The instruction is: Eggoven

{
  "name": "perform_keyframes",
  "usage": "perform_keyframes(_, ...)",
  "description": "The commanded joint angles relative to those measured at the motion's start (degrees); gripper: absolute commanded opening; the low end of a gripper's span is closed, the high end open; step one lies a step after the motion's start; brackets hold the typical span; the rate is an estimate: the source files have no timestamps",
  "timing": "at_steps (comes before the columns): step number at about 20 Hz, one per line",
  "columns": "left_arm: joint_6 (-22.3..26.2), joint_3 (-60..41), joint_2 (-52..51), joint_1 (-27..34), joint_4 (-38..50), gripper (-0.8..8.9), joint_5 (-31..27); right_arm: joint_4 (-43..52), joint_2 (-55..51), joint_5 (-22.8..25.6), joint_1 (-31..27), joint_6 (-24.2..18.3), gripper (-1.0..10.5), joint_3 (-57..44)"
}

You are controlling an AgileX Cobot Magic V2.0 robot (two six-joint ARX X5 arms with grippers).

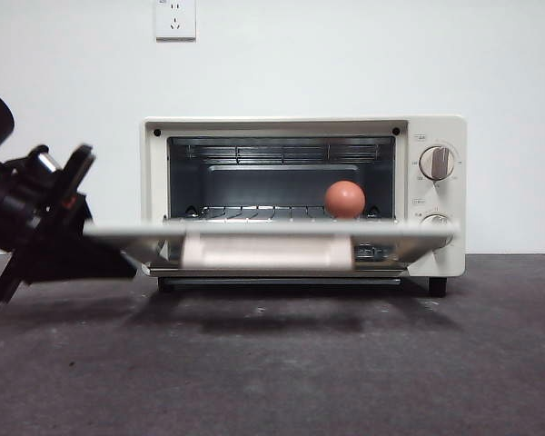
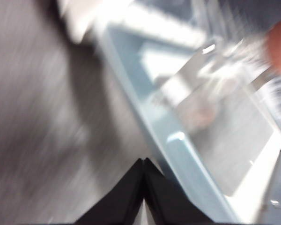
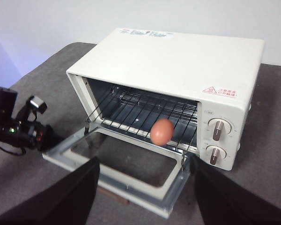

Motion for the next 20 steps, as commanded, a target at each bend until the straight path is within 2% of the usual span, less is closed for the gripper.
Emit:
perform_keyframes(1,-7.43,0.98,0.57,0.0,7.54,0.06,2.6,0.09,0.35,0.04,0.42,0.66,3.1,0.92)
perform_keyframes(9,-18.95,1.86,0.57,0.07,26.53,0.06,0.79,-1.66,0.33,0.02,0.42,1.09,3.1,0.92)
perform_keyframes(14,-21.18,3.72,0.48,0.04,27.82,0.06,-0.39,-3.37,0.33,0.0,0.42,1.09,3.1,0.92)
perform_keyframes(20,-21.07,3.74,-2.82,-0.79,25.88,0.07,-0.37,-4.55,0.35,-0.02,0.42,1.07,3.1,0.92)
